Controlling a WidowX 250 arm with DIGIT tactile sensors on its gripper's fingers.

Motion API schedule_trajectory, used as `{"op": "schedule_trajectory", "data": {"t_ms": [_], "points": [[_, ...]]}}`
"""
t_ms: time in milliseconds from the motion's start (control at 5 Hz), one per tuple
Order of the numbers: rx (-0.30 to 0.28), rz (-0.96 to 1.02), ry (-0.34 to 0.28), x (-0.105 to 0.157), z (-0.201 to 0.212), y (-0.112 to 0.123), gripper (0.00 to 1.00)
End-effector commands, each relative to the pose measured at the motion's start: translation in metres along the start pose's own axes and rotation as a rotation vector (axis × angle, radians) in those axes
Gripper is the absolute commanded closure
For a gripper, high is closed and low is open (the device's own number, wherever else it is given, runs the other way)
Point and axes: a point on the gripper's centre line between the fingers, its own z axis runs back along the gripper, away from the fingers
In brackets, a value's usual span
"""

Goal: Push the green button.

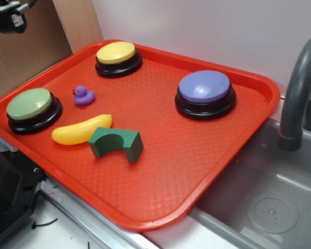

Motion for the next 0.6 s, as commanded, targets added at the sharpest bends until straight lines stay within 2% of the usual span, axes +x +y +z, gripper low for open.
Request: {"op": "schedule_trajectory", "data": {"t_ms": [0, 200, 400], "points": [[0.004, 0.005, -0.066, 0.0010, 0.0231, 0.0027, 0.00], [0.000, 0.002, -0.075, 0.0007, 0.0300, 0.0016, 0.00], [-0.052, 0.005, -0.096, 0.0002, 0.0269, 0.0017, 0.00]]}}
